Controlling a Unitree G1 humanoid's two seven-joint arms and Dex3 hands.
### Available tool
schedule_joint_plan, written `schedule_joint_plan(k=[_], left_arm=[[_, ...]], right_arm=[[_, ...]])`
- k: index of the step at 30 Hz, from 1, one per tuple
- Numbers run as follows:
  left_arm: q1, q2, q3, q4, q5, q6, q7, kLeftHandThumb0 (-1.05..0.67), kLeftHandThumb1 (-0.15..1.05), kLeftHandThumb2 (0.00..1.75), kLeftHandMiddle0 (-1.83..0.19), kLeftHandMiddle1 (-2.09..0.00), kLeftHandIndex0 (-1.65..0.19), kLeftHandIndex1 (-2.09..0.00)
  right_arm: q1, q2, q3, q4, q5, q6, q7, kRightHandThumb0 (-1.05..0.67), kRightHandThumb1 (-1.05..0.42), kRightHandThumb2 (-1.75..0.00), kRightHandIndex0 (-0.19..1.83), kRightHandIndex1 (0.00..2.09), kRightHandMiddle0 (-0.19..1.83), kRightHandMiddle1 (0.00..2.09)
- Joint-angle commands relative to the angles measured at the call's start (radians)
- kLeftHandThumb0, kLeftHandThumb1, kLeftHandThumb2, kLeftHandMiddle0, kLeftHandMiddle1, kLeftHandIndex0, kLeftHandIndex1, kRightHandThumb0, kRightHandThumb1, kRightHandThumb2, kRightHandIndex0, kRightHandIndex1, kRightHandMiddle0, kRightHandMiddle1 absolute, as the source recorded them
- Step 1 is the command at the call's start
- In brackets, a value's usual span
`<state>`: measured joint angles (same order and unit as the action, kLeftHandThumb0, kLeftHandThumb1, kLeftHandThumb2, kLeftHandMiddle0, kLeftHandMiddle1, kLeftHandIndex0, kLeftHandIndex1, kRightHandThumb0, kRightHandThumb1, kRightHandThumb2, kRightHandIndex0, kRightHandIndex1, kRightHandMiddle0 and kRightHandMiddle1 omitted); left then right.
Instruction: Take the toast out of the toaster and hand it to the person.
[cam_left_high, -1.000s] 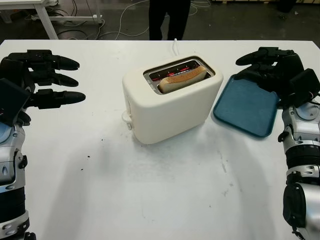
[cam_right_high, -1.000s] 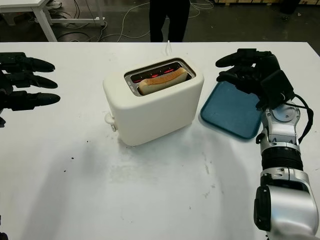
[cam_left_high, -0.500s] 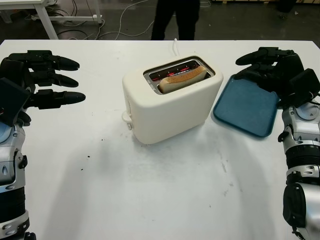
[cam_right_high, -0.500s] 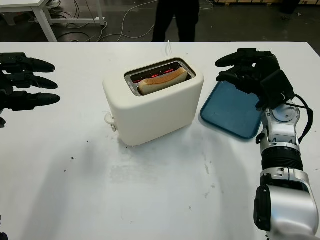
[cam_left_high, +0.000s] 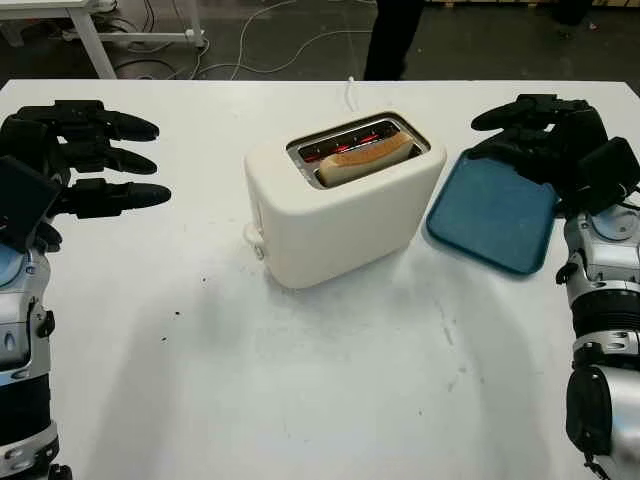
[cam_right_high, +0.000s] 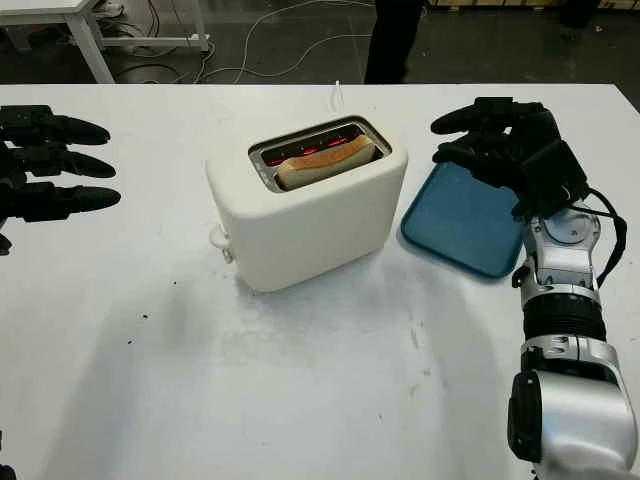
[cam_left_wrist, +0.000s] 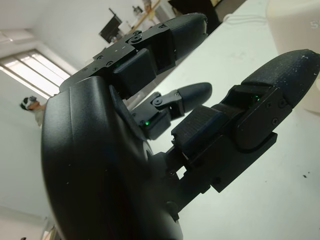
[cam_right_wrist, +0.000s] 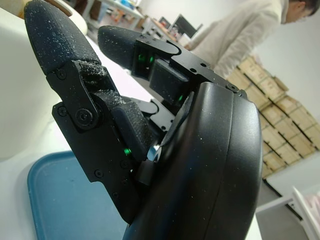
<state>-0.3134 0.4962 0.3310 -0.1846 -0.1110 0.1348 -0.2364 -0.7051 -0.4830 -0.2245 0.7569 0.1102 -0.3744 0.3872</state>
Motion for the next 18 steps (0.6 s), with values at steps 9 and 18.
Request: schedule_joint_plan(k=[9,18], left_arm=[[0.005,0.006,0.003,-0.006,-0.001,-0.007,0.001,-0.99,0.34,0.0,-1.18,-0.47,-1.13,-0.36],[0.006,0.006,0.003,-0.01,0.004,-0.004,0.006,-1.02,0.35,0.0,-1.18,-0.47,-1.13,-0.36]], right_arm=[[-0.005,-0.001,0.001,-0.004,0.006,0.001,-0.002,-1.05,-0.79,0.0,1.1,0.69,1.16,0.42],[-0.004,0.0,-0.002,-0.002,0.01,0.001,0.0,-1.05,-0.79,0.0,1.09,0.7,1.15,0.42]])
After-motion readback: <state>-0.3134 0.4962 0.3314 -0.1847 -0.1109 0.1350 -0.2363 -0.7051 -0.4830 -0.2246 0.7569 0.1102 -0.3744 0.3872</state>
